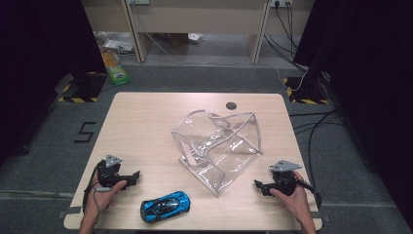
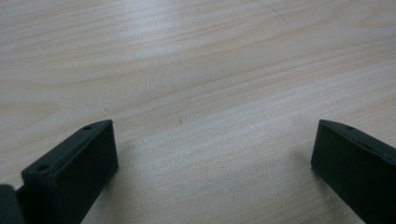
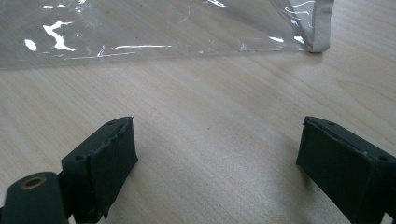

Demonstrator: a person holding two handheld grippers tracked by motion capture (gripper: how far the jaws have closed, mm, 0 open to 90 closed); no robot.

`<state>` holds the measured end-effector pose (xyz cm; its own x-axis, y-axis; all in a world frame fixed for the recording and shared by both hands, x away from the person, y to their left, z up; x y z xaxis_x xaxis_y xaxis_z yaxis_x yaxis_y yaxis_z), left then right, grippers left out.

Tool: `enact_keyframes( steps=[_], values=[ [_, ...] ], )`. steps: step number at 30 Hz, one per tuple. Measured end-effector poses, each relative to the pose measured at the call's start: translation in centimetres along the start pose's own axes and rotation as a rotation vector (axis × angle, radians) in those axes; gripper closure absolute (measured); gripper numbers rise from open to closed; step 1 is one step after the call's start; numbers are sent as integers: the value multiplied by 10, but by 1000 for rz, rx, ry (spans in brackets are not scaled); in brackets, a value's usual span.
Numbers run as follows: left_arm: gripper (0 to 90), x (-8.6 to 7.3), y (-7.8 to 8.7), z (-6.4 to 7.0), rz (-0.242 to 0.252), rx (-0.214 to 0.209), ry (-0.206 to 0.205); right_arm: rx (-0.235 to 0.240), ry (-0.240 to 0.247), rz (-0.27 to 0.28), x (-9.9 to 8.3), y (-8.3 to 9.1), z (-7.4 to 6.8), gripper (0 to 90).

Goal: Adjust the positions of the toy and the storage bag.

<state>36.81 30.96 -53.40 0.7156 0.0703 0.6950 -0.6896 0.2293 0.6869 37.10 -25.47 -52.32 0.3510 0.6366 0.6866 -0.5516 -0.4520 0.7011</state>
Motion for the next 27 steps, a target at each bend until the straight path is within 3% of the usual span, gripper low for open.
enact_keyframes(
  steps=[4, 7, 9, 10, 12, 13, 14, 16, 23, 27],
  values=[
    [15, 0, 1, 0, 6, -31, -11, 0, 8, 15, 0, 0, 0, 161],
    [192, 1, 4, 1, 27, -72, -11, -19, 14, 31, 2, -1, 1, 167],
    [134, 3, 5, 6, 29, -105, -9, -23, 8, 51, 4, -1, 3, 182],
    [174, 4, 7, 9, 36, -127, -11, -26, 7, 57, 6, -2, 5, 189],
    [144, 7, 8, 19, 39, -170, -15, -34, 4, 69, 11, -3, 9, 190],
    [161, 7, 8, 19, 39, -170, -15, -34, 4, 69, 11, -3, 9, 190],
    [145, 8, 9, 30, 45, -216, -28, -42, 7, 91, 18, -3, 14, 191],
    [157, 10, 8, 41, 40, -257, -46, -51, 10, 112, 26, -3, 20, 194],
    [206, 24, 7, 78, 29, -368, -97, -94, 10, 154, 53, 0, 42, 256],
    [231, 35, 6, 97, 34, -408, -122, -101, 18, 183, 65, 2, 52, 292]
  ],
)
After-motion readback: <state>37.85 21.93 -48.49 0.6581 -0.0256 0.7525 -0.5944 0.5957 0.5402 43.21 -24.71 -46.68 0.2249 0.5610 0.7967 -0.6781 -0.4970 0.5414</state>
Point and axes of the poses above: each handheld gripper's, and its own axes: y roughly backward along the jaws, x roughly out of its top, z roughly to its right, the point moved 1 cm from there along -y, roughly forward along the jaws, and after that the axes turned 15 degrees about y, right-handed, at the moved point
